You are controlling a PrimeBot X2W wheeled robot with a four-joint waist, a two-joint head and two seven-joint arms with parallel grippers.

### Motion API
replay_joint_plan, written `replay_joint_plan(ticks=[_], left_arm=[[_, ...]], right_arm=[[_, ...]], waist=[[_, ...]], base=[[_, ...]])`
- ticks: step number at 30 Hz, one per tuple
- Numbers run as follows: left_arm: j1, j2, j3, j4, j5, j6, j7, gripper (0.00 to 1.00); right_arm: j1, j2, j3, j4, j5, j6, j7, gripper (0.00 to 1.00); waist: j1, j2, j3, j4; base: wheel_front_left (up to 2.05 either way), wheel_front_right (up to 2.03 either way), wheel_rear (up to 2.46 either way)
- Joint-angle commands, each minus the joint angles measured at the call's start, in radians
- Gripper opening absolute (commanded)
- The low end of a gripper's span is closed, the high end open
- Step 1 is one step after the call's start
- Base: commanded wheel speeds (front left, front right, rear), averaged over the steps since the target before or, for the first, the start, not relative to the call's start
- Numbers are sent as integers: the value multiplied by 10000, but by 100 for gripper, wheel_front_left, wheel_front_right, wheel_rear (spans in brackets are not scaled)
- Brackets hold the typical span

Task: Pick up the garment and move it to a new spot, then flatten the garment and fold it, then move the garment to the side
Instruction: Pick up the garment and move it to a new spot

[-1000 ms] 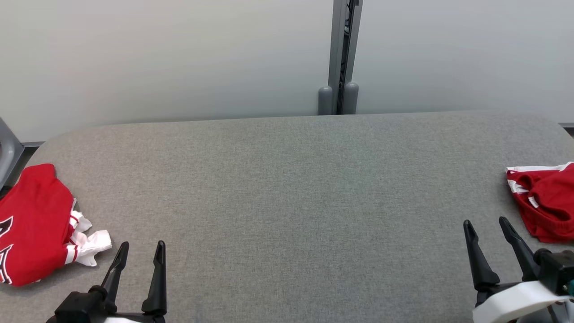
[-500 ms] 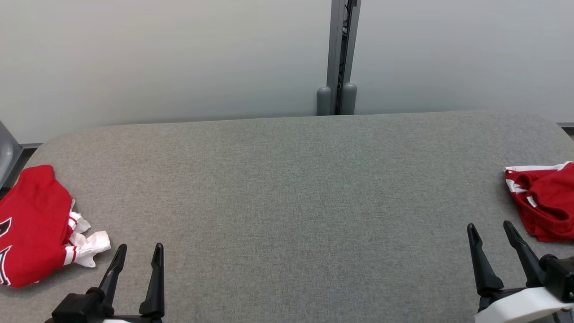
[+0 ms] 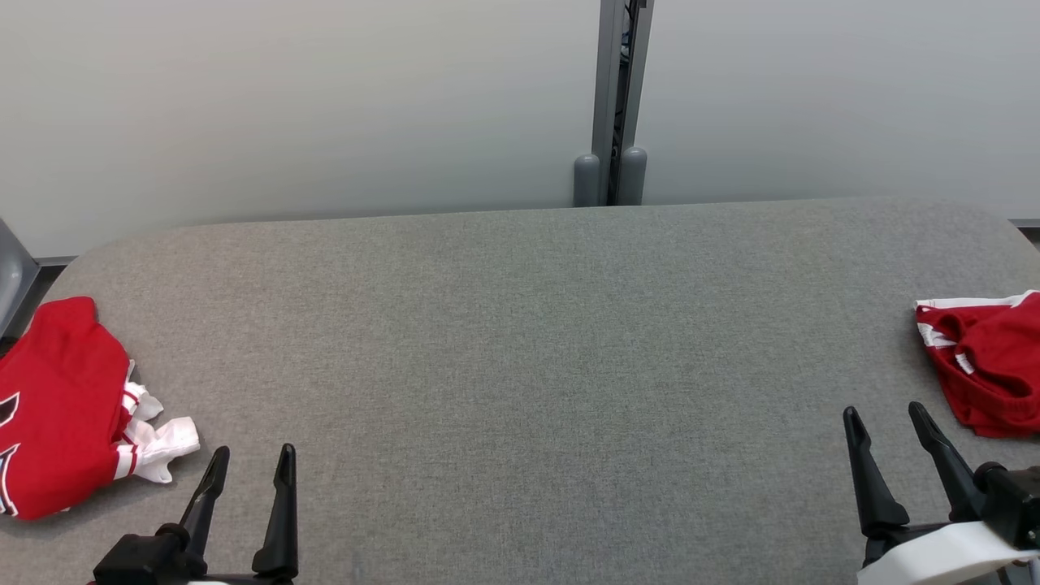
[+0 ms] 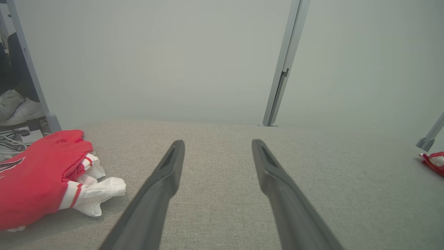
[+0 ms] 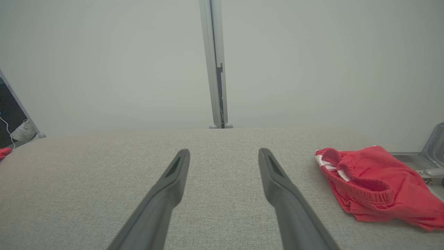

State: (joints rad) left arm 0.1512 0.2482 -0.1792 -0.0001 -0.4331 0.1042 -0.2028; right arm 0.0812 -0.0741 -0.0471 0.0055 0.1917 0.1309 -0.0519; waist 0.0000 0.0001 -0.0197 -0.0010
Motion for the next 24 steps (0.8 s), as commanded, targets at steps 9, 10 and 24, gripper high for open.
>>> replay_joint_plan(ticks=[9, 10, 24], left_arm=[[-225, 79, -78, -18, -52, 89, 29, 100], [-257, 65, -89, -13, -45, 90, 20, 100], [-1037, 137, 92, 330, -178, -60, -220, 100]], right_arm=[[24, 11, -58, 36, 56, -2, -3, 100], [35, 16, -46, 20, 67, -2, -21, 100], [-13, 131, 419, -384, 207, -2, -1, 100]], waist=[[0, -1, -11, 70], [0, -1, -10, 147], [0, -1, 0, 2859]], base=[[0, 0, 0], [0, 0, 0], [0, 0, 0]])
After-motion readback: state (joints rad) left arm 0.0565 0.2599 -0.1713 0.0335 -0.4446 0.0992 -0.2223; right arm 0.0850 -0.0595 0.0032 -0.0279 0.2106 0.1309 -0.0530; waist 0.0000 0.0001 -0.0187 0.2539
